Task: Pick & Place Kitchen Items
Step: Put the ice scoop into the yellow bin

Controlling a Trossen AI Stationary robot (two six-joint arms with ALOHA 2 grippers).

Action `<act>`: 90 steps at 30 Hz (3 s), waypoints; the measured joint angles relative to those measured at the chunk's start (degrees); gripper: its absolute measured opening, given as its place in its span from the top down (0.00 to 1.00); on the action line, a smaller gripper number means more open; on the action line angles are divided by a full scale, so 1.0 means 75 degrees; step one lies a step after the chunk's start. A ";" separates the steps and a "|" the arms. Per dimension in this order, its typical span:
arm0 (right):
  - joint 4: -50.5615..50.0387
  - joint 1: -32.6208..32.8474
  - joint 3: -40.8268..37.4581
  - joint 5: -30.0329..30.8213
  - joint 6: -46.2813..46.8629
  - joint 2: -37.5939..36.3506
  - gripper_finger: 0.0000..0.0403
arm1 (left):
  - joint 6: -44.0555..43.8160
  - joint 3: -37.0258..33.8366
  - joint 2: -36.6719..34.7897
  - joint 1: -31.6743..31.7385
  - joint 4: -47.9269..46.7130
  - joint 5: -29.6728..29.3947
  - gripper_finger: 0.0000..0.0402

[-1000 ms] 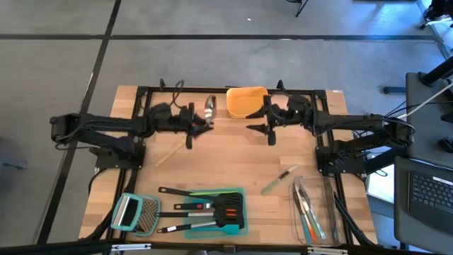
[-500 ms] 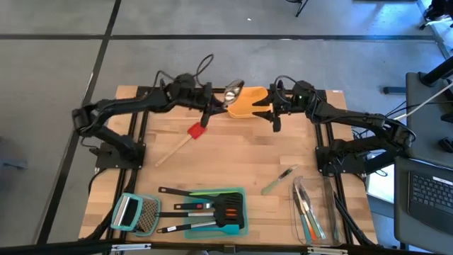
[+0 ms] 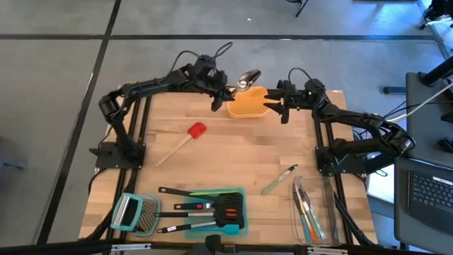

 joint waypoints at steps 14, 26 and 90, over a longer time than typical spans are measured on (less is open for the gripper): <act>-0.0069 -0.0764 -0.0356 -0.0426 -0.0088 0.0000 0.55 | 0.1255 0.4088 0.2698 0.0315 -0.3967 0.0386 0.83; -0.1350 -0.0768 -0.0356 0.1597 -0.1142 0.0003 0.55 | 0.1549 0.6563 0.4683 0.0320 -0.5710 0.0055 0.83; -0.2022 -0.0536 -0.0350 0.1980 -0.0782 0.0005 0.55 | 0.1110 0.6818 0.5488 -0.0402 -0.7076 -0.1901 0.83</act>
